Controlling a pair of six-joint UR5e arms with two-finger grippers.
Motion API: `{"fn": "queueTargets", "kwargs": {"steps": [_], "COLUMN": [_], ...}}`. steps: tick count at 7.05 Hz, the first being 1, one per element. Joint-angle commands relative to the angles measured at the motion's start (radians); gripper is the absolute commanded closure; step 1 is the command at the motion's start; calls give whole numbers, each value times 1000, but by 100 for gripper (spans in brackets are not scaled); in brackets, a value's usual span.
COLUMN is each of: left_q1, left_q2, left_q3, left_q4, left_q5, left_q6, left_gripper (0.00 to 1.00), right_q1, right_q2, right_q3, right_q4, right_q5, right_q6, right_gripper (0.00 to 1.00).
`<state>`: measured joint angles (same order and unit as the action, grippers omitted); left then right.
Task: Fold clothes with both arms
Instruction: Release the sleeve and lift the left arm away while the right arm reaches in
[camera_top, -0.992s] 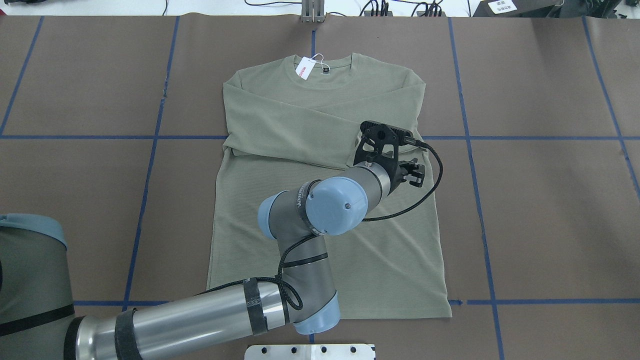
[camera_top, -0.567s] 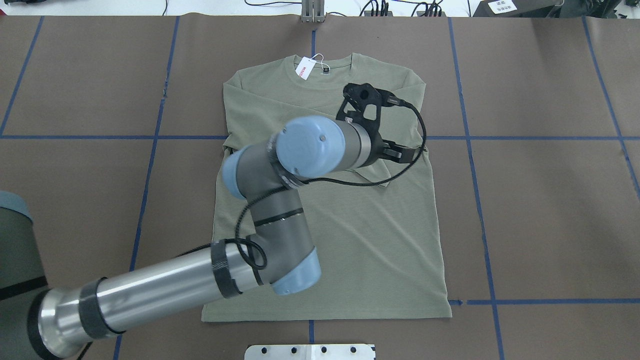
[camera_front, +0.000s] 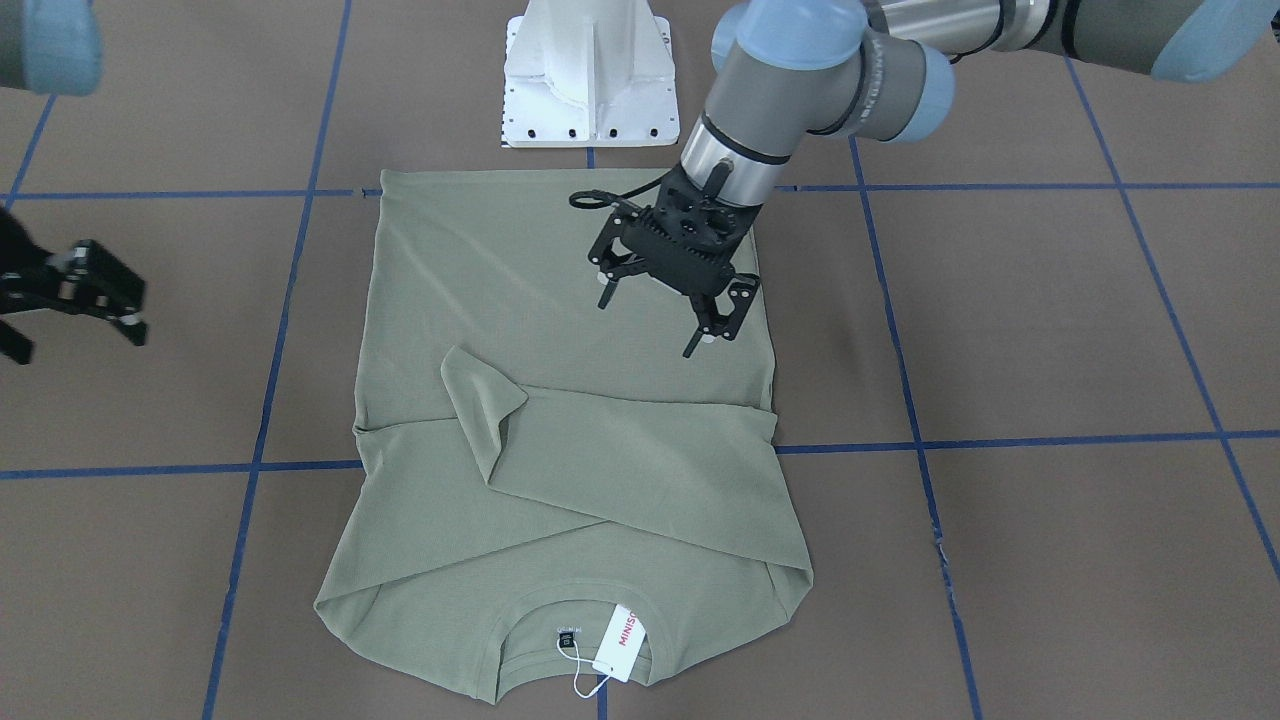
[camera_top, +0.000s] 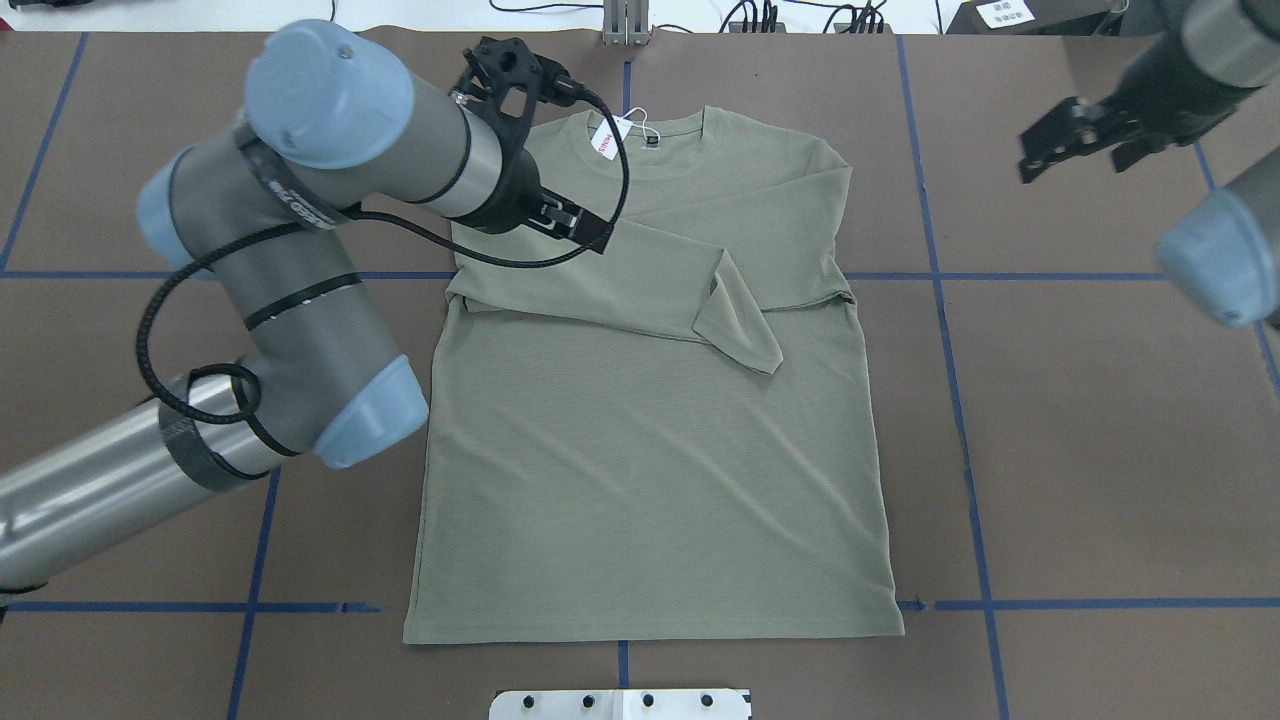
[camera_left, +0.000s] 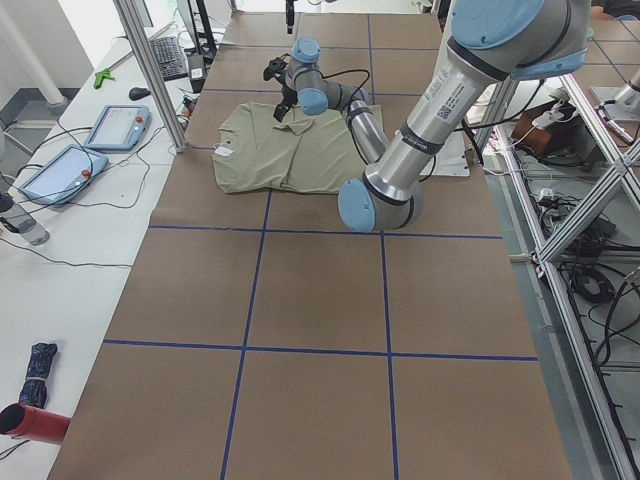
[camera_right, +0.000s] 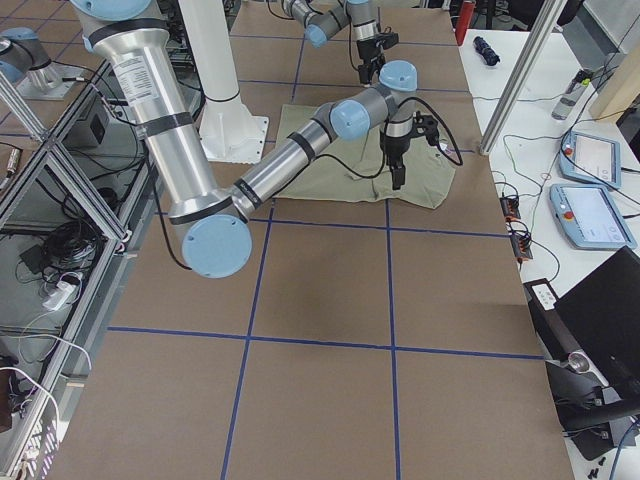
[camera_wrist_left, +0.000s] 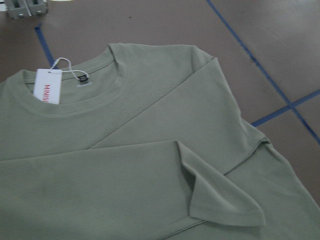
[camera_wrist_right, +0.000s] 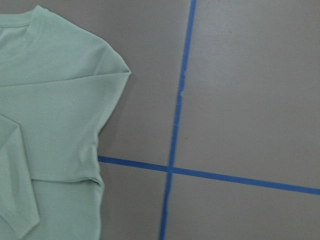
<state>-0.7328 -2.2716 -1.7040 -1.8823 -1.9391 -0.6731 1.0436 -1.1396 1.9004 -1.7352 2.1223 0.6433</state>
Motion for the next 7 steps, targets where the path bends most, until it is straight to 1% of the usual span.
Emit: {"fn": "queueTargets", "kwargs": {"steps": [1, 2, 3, 4, 5, 6, 7], "left_q1": [-149, -213, -255, -264, -263, -263, -263], "left_q2": [96, 151, 185, 208, 210, 211, 216], "left_q3": [-26, -29, -28, -26, -19, -16, -16], "left_q4": [-9, -21, -35, -59, -75, -77, -78], "left_q5": [-166, -231, -269, -285, -285, -285, -285], "left_q6": [191, 296, 363, 366, 365, 365, 365], "left_gripper": [0, 0, 0, 0, 0, 0, 0], "right_q1": [-266, -343, -402, -449, -488, -505, -513], "right_q2": [227, 332, 431, 483, 485, 485, 485], "right_q3": [-122, -235, -368, -462, -512, -555, -573], "right_q4": [-3, -3, -1, 35, 93, 103, 103], "right_q5": [-244, -330, -408, -451, -511, -547, -561], "right_q6": [313, 390, 450, 490, 507, 504, 490], "right_gripper": [2, 4, 7, 12, 15, 19, 27]}}
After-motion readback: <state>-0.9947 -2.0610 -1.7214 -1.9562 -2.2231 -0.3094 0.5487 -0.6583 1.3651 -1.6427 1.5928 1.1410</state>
